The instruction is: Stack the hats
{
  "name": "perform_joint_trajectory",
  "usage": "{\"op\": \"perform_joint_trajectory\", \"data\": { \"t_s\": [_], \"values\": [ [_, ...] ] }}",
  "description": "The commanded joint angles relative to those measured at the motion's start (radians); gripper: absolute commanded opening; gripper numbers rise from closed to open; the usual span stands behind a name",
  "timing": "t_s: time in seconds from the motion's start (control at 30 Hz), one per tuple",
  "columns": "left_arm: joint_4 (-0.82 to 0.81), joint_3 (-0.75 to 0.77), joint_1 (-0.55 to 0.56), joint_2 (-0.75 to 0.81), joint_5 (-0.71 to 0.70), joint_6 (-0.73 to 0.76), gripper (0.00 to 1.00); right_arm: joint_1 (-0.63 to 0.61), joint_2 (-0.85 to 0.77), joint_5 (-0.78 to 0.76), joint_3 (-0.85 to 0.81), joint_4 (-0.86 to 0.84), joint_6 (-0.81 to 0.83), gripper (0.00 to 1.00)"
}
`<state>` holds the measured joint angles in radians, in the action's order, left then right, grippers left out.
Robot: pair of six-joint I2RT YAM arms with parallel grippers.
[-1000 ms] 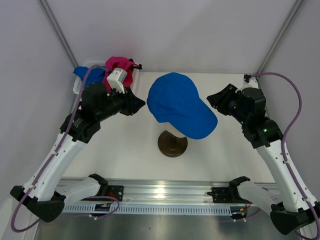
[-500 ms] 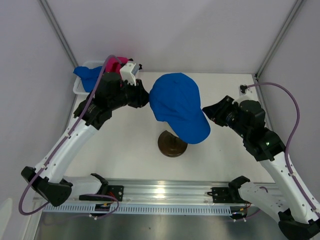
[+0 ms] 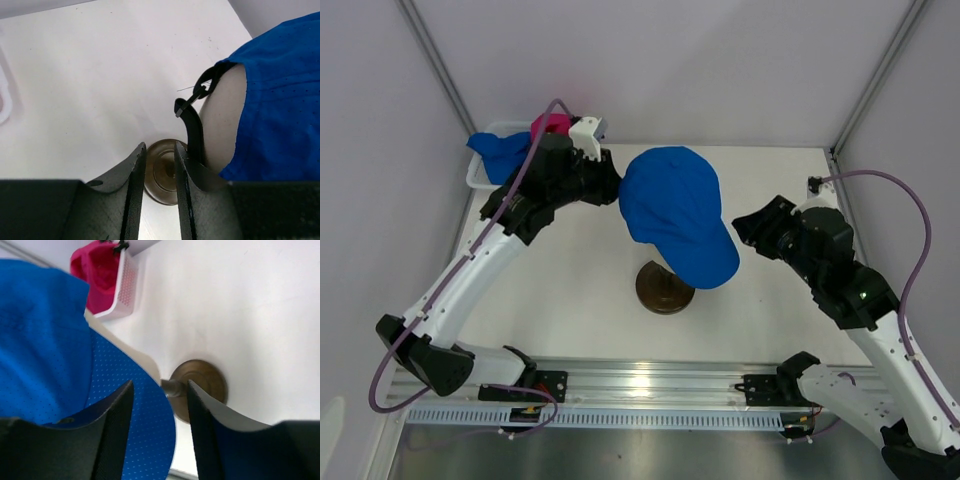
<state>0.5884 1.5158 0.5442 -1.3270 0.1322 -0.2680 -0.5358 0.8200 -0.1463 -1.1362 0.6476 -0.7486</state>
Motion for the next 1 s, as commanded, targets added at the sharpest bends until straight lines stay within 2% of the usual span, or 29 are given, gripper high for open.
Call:
{"op": "perform_joint_trajectory", "data": {
  "t_s": [0.0, 0.1, 0.23, 0.33, 0.43, 0.47, 0.6, 0.63, 0.7, 0.73, 0.77, 0.87, 0.9, 0.97],
  "values": [
    [-0.012, 0.015, -0.019, 0.015, -0.029, 0.024, 0.33, 0.000, -0.009, -0.143, -0.094, 0.062, 0.099, 0.52],
    [-0.021, -0.022, -0.062, 0.051, -0.017, 0.026, 0.33, 0.033, -0.002, -0.164, -0.123, 0.095, 0.135, 0.62],
    [-0.005, -0.042, -0.124, 0.104, -0.051, 0.039, 0.38, 0.095, -0.034, -0.035, -0.102, 0.096, 0.109, 0.70],
    [-0.042, -0.054, -0.194, 0.153, 0.006, 0.023, 0.48, 0.128, -0.070, 0.063, -0.025, 0.069, 0.019, 0.72],
    [-0.101, -0.078, -0.233, 0.172, 0.038, 0.010, 0.65, 0.134, -0.123, 0.134, 0.094, -0.046, -0.029, 0.77],
    [-0.110, -0.091, -0.246, 0.166, 0.012, 0.012, 0.76, 0.137, -0.117, 0.134, 0.104, -0.058, -0.025, 0.79],
    [-0.153, -0.117, -0.358, 0.100, 0.072, -0.071, 0.86, 0.200, -0.011, 0.180, 0.026, -0.074, 0.077, 0.87],
    [-0.177, -0.129, -0.403, 0.089, 0.070, -0.089, 0.86, 0.261, 0.019, 0.212, -0.008, -0.072, 0.100, 0.89],
    [-0.239, -0.163, -0.429, 0.058, 0.008, -0.115, 0.88, 0.345, 0.106, 0.266, -0.108, -0.083, 0.155, 0.91],
    [-0.251, -0.157, -0.443, 0.042, -0.018, -0.114, 0.90, 0.394, 0.131, 0.340, -0.134, -0.094, 0.164, 0.91],
    [-0.259, -0.145, -0.444, -0.004, -0.046, -0.094, 0.93, 0.489, 0.155, 0.379, -0.172, -0.129, 0.173, 0.92],
    [-0.211, -0.034, -0.457, -0.112, -0.127, -0.035, 0.94, 0.618, 0.225, 0.508, -0.198, -0.219, 0.175, 0.92],
    [-0.194, 0.051, -0.463, -0.192, -0.150, -0.019, 0.94, 0.634, 0.241, 0.545, -0.209, -0.238, 0.176, 0.93],
    [-0.211, 0.083, -0.481, -0.259, -0.168, 0.045, 0.93, 0.658, 0.283, 0.560, -0.218, -0.270, 0.183, 0.93]
  ]
}}
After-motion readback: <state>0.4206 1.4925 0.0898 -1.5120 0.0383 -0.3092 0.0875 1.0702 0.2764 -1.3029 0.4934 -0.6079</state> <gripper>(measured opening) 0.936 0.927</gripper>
